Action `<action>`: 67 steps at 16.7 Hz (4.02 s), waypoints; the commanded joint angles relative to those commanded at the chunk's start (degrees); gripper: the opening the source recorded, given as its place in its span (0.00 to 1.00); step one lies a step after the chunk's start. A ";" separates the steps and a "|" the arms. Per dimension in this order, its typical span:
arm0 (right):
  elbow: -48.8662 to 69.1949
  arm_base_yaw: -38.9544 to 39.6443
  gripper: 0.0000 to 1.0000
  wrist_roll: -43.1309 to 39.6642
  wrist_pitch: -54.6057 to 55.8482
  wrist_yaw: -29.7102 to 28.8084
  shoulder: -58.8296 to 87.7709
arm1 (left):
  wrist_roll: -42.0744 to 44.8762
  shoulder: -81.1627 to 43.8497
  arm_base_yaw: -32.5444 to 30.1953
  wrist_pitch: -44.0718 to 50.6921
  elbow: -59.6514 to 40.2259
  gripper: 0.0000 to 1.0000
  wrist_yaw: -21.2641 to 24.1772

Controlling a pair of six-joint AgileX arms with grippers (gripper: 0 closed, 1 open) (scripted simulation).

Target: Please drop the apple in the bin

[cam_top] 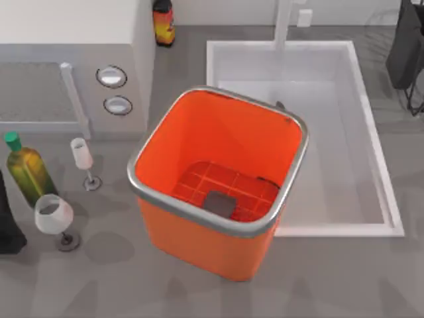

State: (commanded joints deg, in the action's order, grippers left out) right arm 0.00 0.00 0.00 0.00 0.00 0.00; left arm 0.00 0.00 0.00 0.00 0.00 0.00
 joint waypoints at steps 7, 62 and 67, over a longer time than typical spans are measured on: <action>7.80 -2.65 1.00 -3.32 -6.54 0.24 9.17 | 0.00 0.00 0.00 0.00 0.00 1.00 0.00; 54.03 -18.75 0.02 -27.13 -41.13 4.32 103.61 | 0.00 0.00 0.00 0.00 0.00 1.00 0.00; 54.03 -18.75 0.00 -27.13 -41.13 4.32 103.61 | 0.00 0.00 0.00 0.00 0.00 1.00 0.00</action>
State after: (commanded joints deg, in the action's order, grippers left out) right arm 54.03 -18.75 -27.13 -41.13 4.32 103.61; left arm 0.00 0.00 0.00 0.00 0.00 0.00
